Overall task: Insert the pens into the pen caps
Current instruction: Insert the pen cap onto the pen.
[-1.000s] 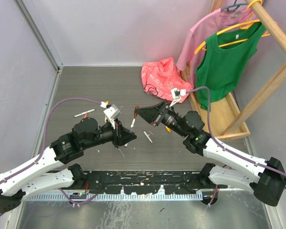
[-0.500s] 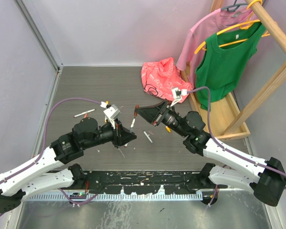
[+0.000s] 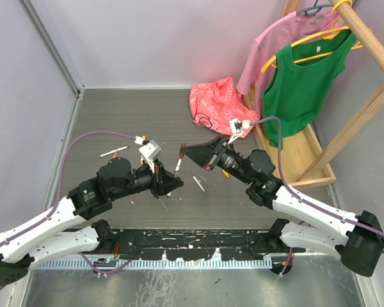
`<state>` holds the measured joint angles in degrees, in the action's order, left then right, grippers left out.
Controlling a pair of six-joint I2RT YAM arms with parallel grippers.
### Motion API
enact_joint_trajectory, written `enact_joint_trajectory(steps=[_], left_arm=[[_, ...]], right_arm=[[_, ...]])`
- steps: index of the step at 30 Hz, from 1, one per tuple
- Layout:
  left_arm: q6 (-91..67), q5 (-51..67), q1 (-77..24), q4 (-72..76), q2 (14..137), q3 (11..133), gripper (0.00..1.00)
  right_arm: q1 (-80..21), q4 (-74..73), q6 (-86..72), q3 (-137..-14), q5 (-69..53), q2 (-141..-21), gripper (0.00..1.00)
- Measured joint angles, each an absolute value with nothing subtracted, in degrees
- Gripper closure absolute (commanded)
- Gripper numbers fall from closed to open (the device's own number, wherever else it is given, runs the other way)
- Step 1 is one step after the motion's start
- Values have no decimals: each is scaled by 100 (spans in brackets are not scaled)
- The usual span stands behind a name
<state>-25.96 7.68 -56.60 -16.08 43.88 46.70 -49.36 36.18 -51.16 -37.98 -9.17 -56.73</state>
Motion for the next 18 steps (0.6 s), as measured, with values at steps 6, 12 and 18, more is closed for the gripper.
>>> enact_joint_trajectory(steps=[6,12,18], left_arm=[[-2622,725,-5660,-1603,4390,4670,100],[-2779,657,-5660,-1361,4484,4672,100],[-2969,534,-5660,-1118,4659,4700,100]], right_arm=[[-4936,3647,-5190,-3660,-967,-5673,100],[-4936,3804,-5269,-3583,-1004,-5677,100],[-4904,3999,-5275,-3559,-987,-5739,100]])
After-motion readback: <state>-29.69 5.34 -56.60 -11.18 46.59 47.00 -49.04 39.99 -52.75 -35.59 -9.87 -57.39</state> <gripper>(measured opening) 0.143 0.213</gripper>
